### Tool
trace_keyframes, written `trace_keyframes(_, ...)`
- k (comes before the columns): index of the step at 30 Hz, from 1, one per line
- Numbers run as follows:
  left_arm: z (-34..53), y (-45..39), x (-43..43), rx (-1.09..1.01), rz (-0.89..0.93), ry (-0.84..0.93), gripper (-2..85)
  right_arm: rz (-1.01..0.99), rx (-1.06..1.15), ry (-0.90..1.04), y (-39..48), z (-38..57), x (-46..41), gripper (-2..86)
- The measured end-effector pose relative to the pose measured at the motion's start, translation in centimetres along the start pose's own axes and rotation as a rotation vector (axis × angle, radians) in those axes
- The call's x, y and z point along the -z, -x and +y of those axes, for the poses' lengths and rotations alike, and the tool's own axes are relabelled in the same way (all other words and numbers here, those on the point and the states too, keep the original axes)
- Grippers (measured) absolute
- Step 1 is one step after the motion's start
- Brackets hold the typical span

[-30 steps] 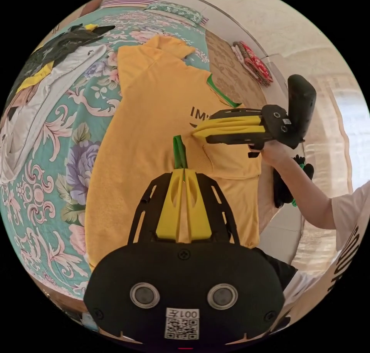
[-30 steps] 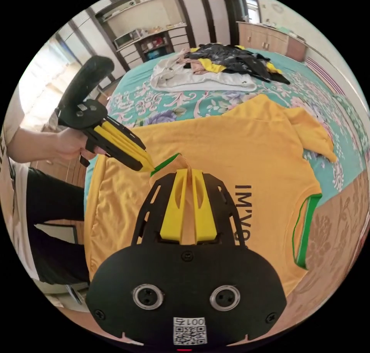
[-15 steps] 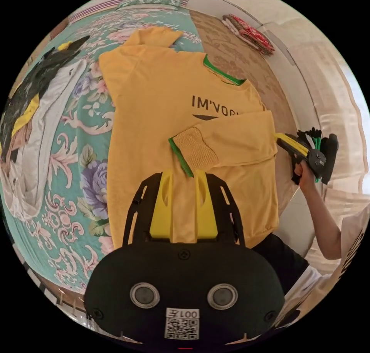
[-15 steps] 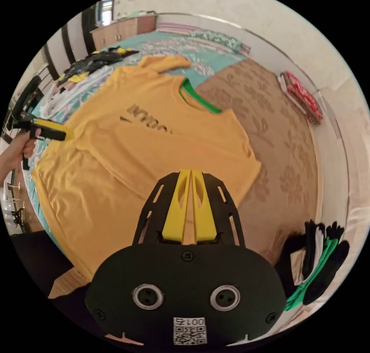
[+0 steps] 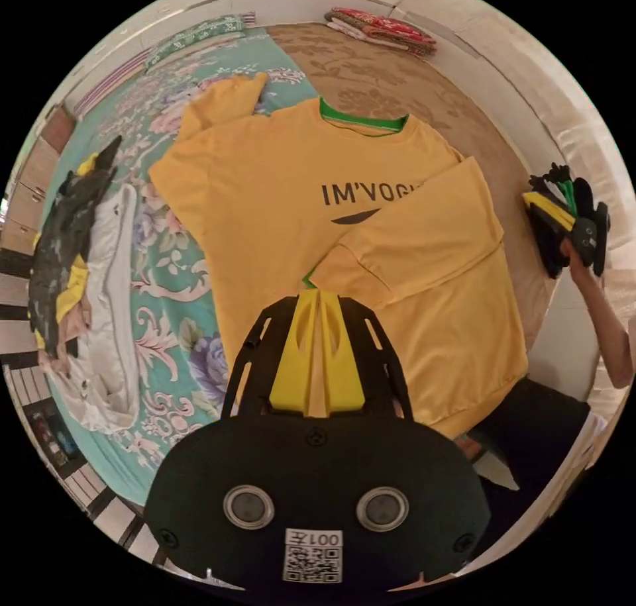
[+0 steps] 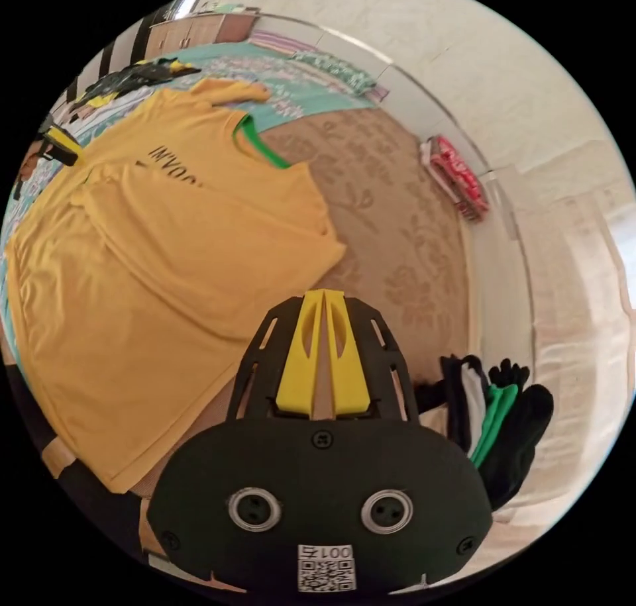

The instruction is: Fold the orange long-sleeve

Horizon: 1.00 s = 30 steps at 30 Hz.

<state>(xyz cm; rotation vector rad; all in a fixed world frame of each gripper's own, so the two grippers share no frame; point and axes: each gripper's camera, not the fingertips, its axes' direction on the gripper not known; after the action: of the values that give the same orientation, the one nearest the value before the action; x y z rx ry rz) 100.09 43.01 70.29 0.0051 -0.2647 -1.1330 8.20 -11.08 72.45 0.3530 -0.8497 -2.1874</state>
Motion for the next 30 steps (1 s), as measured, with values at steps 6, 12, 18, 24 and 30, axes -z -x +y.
trace_keyframes(6, -1.3, 1.4, 3.6, 0.156, -0.484, -0.043, -0.8, -0.311, 0.130, -0.239, -0.4, -11.8, -0.1, 1.7)
trace_keyframes(12, -3.8, 9.5, 2.6, 0.279, -0.303, -0.089, 1.5, -0.620, 0.206, -0.290, 2.8, -29.4, -4.3, 5.3)
trace_keyframes(18, -4.8, 12.8, -0.1, 0.224, -0.165, -0.090, 1.2, -0.819, -0.045, -0.154, 5.8, -44.0, -10.5, 11.6)
trace_keyframes(24, -3.5, 12.4, 0.0, 0.024, -0.359, -0.100, -1.5, -0.849, -0.144, 0.013, 11.2, -55.4, -13.1, 15.3)
trace_keyframes(30, -2.3, 16.8, 1.3, -0.016, -0.295, -0.066, -1.6, -0.596, -0.277, 0.217, 15.4, -61.4, -14.8, 6.0)
